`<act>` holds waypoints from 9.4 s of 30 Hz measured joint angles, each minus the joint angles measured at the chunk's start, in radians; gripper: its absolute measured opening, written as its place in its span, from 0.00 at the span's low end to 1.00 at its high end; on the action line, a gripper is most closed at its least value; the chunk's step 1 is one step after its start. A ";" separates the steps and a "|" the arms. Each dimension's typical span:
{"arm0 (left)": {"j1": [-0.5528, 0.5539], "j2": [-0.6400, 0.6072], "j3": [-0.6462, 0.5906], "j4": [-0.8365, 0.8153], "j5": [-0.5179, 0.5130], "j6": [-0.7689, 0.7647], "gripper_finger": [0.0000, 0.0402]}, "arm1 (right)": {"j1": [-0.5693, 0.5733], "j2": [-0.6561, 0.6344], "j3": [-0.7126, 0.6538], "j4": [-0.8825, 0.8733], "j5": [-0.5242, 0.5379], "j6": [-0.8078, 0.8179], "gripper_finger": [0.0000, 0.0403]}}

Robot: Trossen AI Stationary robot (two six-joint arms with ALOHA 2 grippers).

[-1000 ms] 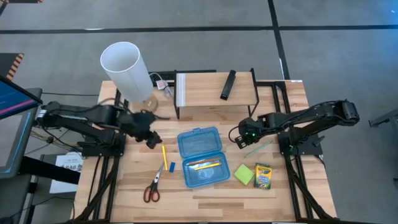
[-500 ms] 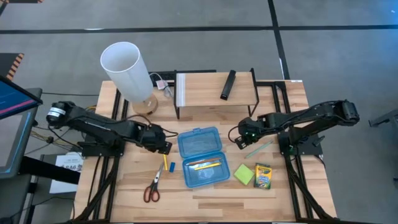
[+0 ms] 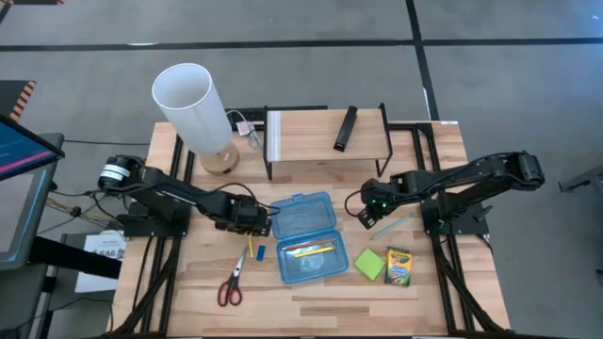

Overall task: Pack school essentials
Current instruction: Put the yellow pen into the blue supply box, then put the blue pencil into the blue supply box

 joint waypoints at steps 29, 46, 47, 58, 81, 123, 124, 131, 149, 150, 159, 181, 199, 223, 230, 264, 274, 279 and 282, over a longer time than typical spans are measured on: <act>0.053 0.021 0.027 -0.121 -0.043 0.059 0.05 | -0.181 0.000 0.000 0.050 -0.036 -0.222 0.20; 0.063 -0.067 0.015 -0.179 -0.151 0.035 0.03 | -0.272 0.000 0.000 0.052 -0.086 -0.288 0.20; 0.062 -0.077 0.016 -0.189 -0.150 0.035 0.03 | -0.276 0.000 0.000 0.052 -0.088 -0.291 0.20; 0.059 -0.220 0.019 -0.206 -0.117 0.092 0.02 | -0.295 0.000 0.000 0.053 -0.092 -0.299 0.20; 0.057 0.022 0.462 0.032 0.012 0.775 0.02 | -0.334 -0.003 0.041 0.067 -0.092 -0.265 0.20; 0.039 0.115 0.703 -0.066 0.117 1.046 0.29 | -0.107 -0.185 0.067 -0.176 -0.095 -0.391 0.22; 0.039 0.096 0.703 -0.050 0.104 1.057 0.29 | -0.100 -0.181 0.067 -0.212 -0.106 -0.415 0.24; 0.039 -0.046 0.685 0.073 0.038 1.138 0.29 | -0.050 -0.182 0.067 -0.371 -0.139 -0.584 0.43; -0.020 -0.215 0.683 0.198 -0.086 1.231 0.29 | 0.150 0.218 0.066 -0.296 -0.136 -0.856 0.53; -0.025 -0.215 0.683 0.199 -0.093 1.231 0.29 | 0.150 0.240 0.067 -0.292 -0.136 -0.858 0.52; -0.086 -0.242 0.585 0.292 -0.170 1.218 0.29 | 0.131 0.343 0.071 -0.286 -0.133 -0.868 0.50; -0.092 -0.468 0.326 0.548 -0.226 1.110 0.29 | 0.131 0.363 0.116 -0.190 -0.133 -0.859 0.25; -0.092 -0.473 0.326 0.531 -0.222 1.108 0.29 | 0.079 0.360 0.118 -0.131 -0.189 -0.750 0.06; -0.092 -0.472 0.326 0.531 -0.222 1.115 0.29 | -0.023 0.344 0.273 -0.255 -0.181 -0.760 0.03; -0.092 -0.472 0.326 0.523 -0.220 1.115 0.29 | -0.031 0.128 0.170 -0.316 -0.184 -0.736 0.13; -0.078 -0.472 0.326 0.512 -0.220 1.126 0.29 | 0.178 0.093 -0.147 -0.254 -0.182 -0.366 0.46; -0.078 -0.472 0.326 0.512 -0.203 1.121 0.29 | 0.166 0.179 -0.141 -0.220 -0.219 -0.355 0.38; -0.078 -0.472 0.326 0.513 -0.200 1.117 0.29 | 0.127 0.174 -0.143 -0.231 -0.232 -0.343 0.25; -0.078 -0.472 0.326 0.513 -0.187 1.117 0.29 | 0.107 0.177 -0.135 -0.221 -0.256 -0.344 0.18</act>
